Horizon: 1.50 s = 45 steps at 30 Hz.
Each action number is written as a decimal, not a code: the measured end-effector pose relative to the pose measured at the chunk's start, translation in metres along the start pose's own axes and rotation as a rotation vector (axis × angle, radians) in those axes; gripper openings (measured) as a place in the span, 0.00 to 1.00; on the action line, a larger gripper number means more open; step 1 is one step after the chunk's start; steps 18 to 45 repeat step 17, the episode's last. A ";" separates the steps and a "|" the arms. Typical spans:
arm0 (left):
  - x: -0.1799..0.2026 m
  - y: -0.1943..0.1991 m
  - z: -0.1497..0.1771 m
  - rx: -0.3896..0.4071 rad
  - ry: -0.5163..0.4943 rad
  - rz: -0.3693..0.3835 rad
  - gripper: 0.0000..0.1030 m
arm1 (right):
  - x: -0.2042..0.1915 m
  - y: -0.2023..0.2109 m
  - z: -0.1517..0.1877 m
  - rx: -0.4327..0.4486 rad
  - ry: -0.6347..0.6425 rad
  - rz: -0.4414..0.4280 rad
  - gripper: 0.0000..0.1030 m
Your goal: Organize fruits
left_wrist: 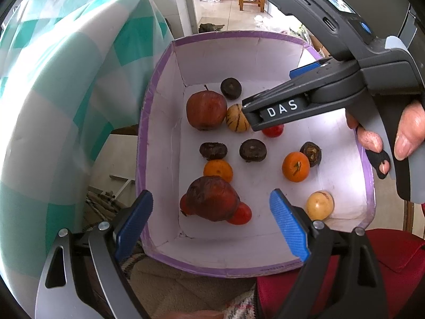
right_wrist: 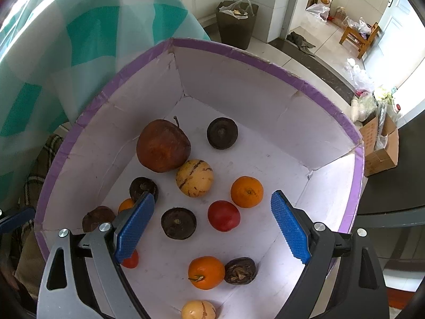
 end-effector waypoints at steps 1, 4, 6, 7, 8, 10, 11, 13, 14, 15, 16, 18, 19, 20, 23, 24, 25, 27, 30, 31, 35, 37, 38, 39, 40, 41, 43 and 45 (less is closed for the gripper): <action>0.000 0.000 0.000 0.000 0.000 0.000 0.87 | 0.000 0.000 0.000 0.000 0.000 0.001 0.84; 0.000 0.000 0.000 0.000 0.000 0.000 0.87 | 0.000 0.000 0.000 0.000 -0.001 0.001 0.84; 0.000 0.000 0.000 0.000 0.000 0.000 0.87 | 0.000 0.000 0.000 0.001 0.000 0.001 0.84; 0.000 0.001 0.000 0.003 -0.001 0.000 0.87 | 0.000 0.000 0.000 0.001 0.000 0.002 0.84; 0.000 0.002 0.000 0.009 -0.002 0.000 0.87 | 0.000 -0.001 0.000 0.002 0.000 0.003 0.84; 0.000 0.003 -0.001 0.013 -0.006 -0.008 0.87 | 0.000 -0.001 0.001 0.004 0.000 0.005 0.84; 0.000 0.002 -0.001 0.012 -0.003 -0.009 0.87 | 0.000 -0.001 0.002 0.005 0.001 0.005 0.84; 0.000 0.002 0.000 0.010 0.001 -0.007 0.87 | -0.001 0.001 0.002 0.006 0.002 0.006 0.84; 0.000 0.003 0.000 0.011 0.001 -0.007 0.87 | -0.001 0.001 0.002 0.007 0.004 0.007 0.84; 0.000 0.004 0.000 0.013 0.002 -0.008 0.87 | -0.002 0.002 0.002 0.008 0.007 0.008 0.84; 0.000 0.004 -0.001 0.015 0.001 -0.008 0.87 | -0.002 0.003 0.002 0.008 0.009 0.009 0.84; 0.000 0.005 -0.001 0.017 0.000 -0.009 0.87 | -0.002 0.005 0.001 0.008 0.013 0.011 0.84; 0.000 0.005 -0.001 0.017 0.000 -0.009 0.87 | -0.002 0.005 0.001 0.008 0.013 0.011 0.84; 0.000 0.005 -0.001 0.017 0.000 -0.009 0.87 | -0.002 0.005 0.001 0.008 0.013 0.011 0.84; 0.000 0.005 -0.001 0.017 0.000 -0.009 0.87 | -0.002 0.005 0.001 0.008 0.013 0.011 0.84; 0.000 0.005 -0.001 0.017 0.000 -0.009 0.87 | -0.002 0.005 0.001 0.008 0.013 0.011 0.84; 0.000 0.005 -0.001 0.017 0.000 -0.009 0.87 | -0.002 0.005 0.001 0.008 0.013 0.011 0.84; 0.000 0.005 -0.001 0.017 0.000 -0.009 0.87 | -0.002 0.005 0.001 0.008 0.013 0.011 0.84; 0.000 0.005 -0.001 0.017 0.000 -0.009 0.87 | -0.002 0.005 0.001 0.008 0.013 0.011 0.84; 0.000 0.005 -0.001 0.017 0.000 -0.009 0.87 | -0.002 0.005 0.001 0.008 0.013 0.011 0.84; 0.000 0.005 -0.001 0.017 0.000 -0.009 0.87 | -0.002 0.005 0.001 0.008 0.013 0.011 0.84; 0.000 0.005 -0.001 0.017 0.000 -0.009 0.87 | -0.002 0.005 0.001 0.008 0.013 0.011 0.84; 0.000 0.005 -0.001 0.017 0.000 -0.009 0.87 | -0.002 0.005 0.001 0.008 0.013 0.011 0.84; 0.000 0.005 -0.001 0.017 0.000 -0.009 0.87 | -0.002 0.005 0.001 0.008 0.013 0.011 0.84; 0.000 0.005 -0.001 0.017 0.000 -0.009 0.87 | -0.002 0.005 0.001 0.008 0.013 0.011 0.84; 0.000 0.005 -0.001 0.017 0.000 -0.009 0.87 | -0.002 0.005 0.001 0.008 0.013 0.011 0.84; 0.000 0.005 -0.001 0.017 0.000 -0.009 0.87 | -0.002 0.005 0.001 0.008 0.013 0.011 0.84; 0.000 0.005 -0.001 0.017 0.000 -0.009 0.87 | -0.002 0.005 0.001 0.008 0.013 0.011 0.84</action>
Point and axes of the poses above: each gripper's, at about its wrist camera, not at the fingertips, and y roughly against the way its jaws point, x to its right, z to its underside, the point moved 9 cm from there along -y, roughly the way its jaws point, and after that the axes turned 3 degrees about z, right-handed, at the moved point
